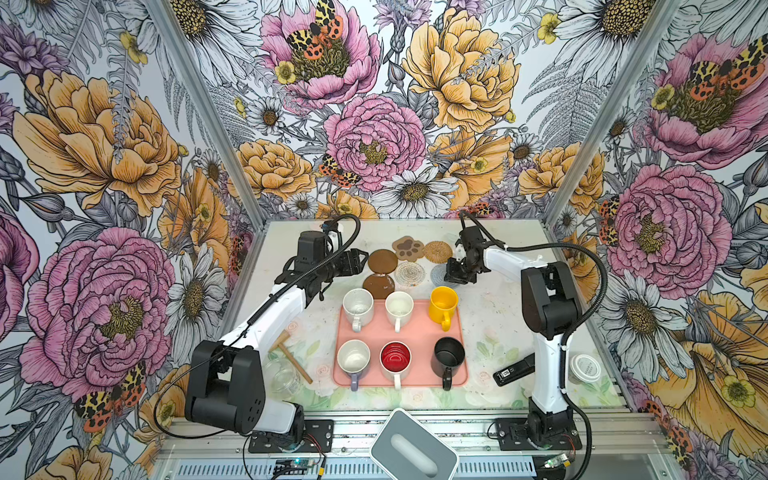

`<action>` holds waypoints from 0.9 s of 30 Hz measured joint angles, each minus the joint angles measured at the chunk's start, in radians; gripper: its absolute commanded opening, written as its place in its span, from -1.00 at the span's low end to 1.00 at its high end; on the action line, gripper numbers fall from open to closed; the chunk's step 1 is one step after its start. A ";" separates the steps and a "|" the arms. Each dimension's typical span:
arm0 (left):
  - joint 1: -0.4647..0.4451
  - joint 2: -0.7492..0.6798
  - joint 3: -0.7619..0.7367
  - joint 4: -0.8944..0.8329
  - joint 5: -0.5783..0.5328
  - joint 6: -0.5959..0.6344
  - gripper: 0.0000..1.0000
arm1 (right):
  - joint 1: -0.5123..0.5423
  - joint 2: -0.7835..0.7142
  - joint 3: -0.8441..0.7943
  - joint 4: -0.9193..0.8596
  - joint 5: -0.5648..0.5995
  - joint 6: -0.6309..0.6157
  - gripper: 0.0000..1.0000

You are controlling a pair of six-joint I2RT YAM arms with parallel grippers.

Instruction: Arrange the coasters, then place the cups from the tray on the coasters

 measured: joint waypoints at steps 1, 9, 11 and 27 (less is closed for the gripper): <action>-0.002 0.000 0.000 0.000 -0.002 0.000 0.49 | -0.008 -0.002 0.000 -0.005 0.005 -0.002 -0.56; -0.002 -0.004 0.000 -0.014 -0.004 0.000 0.49 | -0.071 -0.015 0.000 -0.056 0.057 -0.031 -0.54; -0.002 -0.009 0.000 -0.018 -0.008 0.000 0.49 | -0.083 -0.017 0.000 -0.068 0.071 -0.039 -0.53; -0.003 -0.047 0.000 -0.030 -0.032 0.002 0.50 | -0.177 0.006 0.060 -0.155 0.135 -0.053 -0.53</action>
